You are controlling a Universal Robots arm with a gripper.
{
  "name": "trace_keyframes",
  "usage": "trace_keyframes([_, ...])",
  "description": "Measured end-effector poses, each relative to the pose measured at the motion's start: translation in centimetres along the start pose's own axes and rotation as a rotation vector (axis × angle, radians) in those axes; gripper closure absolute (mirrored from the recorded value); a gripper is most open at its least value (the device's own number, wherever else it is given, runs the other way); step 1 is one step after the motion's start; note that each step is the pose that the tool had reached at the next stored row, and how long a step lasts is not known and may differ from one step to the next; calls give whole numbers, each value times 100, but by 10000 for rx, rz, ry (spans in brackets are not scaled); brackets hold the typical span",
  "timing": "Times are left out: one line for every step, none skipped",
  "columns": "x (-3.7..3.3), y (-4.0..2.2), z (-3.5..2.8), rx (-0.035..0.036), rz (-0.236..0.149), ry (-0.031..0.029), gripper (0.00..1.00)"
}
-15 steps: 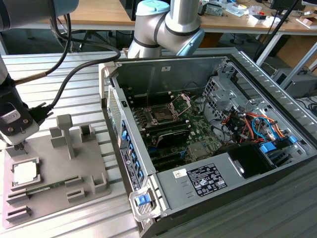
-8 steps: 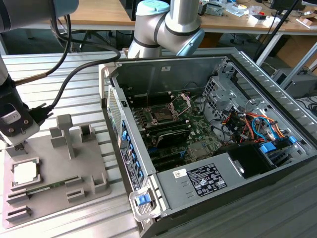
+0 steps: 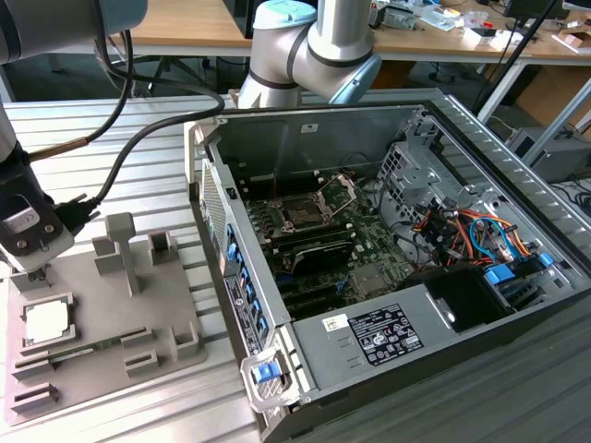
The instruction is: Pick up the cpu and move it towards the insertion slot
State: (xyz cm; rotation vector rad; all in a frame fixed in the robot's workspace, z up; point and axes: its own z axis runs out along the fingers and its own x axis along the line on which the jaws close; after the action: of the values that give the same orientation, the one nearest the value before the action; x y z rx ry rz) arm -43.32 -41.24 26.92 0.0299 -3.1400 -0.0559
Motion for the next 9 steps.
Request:
trace_keyframes([0, 0, 2, 0, 0, -1, 89])
trace_keyframes([0, 0, 4, 0, 0, 0, 89])
trace_keyframes([0, 0, 6, 0, 0, 0, 89])
trace_keyframes([0, 0, 7, 0, 0, 0, 89])
trace_keyframes([0, -1, 9, 0, 0, 0, 89])
trace_keyframes([0, -1, 11, 0, 0, 0, 89])
trace_keyframes([0, -1, 16, 0, -1, 0, 89])
trace_keyframes([0, -1, 19, 0, 0, 0, 89])
trace_keyframes([0, -2, 21, 0, 0, 0, 89])
